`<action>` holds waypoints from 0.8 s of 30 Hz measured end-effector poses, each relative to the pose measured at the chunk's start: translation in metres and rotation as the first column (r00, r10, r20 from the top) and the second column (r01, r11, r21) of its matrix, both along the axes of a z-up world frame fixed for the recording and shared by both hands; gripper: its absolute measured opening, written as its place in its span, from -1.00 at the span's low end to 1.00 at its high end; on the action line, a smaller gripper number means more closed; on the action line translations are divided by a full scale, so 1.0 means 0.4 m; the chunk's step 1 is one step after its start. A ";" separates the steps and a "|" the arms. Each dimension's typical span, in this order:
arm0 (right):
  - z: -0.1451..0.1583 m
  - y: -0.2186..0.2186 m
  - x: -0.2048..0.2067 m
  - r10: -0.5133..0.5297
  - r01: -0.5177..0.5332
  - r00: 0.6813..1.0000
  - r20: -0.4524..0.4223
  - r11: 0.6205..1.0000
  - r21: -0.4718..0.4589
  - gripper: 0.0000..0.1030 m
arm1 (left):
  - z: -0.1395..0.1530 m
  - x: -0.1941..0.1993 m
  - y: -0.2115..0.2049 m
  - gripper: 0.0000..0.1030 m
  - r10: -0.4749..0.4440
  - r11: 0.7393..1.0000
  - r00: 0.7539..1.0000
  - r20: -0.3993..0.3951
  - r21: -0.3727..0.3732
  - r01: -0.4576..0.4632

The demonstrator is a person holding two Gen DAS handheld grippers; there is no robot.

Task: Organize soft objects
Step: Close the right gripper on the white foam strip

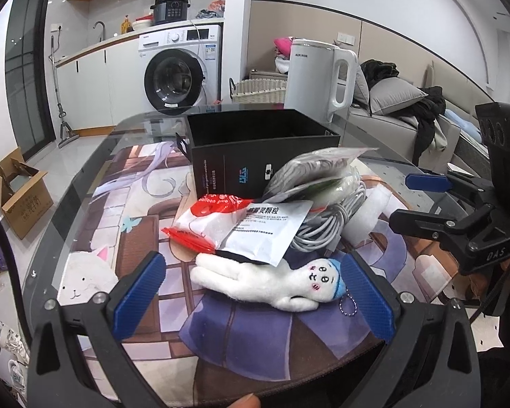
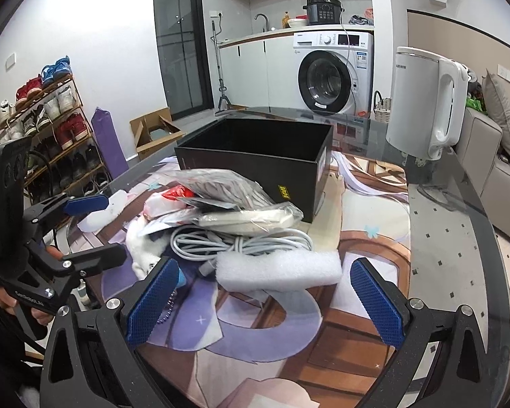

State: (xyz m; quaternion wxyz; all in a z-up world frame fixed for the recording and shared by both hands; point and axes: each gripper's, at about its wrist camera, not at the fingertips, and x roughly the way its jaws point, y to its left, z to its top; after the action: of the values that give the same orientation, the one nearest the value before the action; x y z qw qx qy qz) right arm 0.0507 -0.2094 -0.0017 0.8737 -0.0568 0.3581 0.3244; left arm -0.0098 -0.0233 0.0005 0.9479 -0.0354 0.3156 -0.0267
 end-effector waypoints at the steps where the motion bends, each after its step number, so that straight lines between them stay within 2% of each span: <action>1: -0.003 -0.001 0.002 -0.002 0.002 1.000 -0.004 1.000 -0.001 0.99 | -0.001 0.000 0.000 1.00 -0.001 1.000 1.000 -0.003 0.004 0.001; 9: -0.039 0.008 0.029 0.010 -0.012 0.999 -0.053 0.999 -0.031 0.99 | -0.001 0.004 0.010 1.00 -0.004 1.000 1.000 -0.010 0.022 0.004; 24: -0.082 0.051 0.077 0.012 -0.021 0.997 -0.076 0.993 -0.120 0.99 | -0.009 0.009 0.037 1.00 -0.010 1.000 0.999 -0.034 -0.020 0.010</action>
State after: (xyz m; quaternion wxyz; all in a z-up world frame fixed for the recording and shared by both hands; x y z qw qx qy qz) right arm 0.0814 -0.1890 -0.0343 0.8519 -0.1002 0.4090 0.3112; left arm -0.0062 -0.0084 -0.0030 0.9418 -0.0436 0.3315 -0.0339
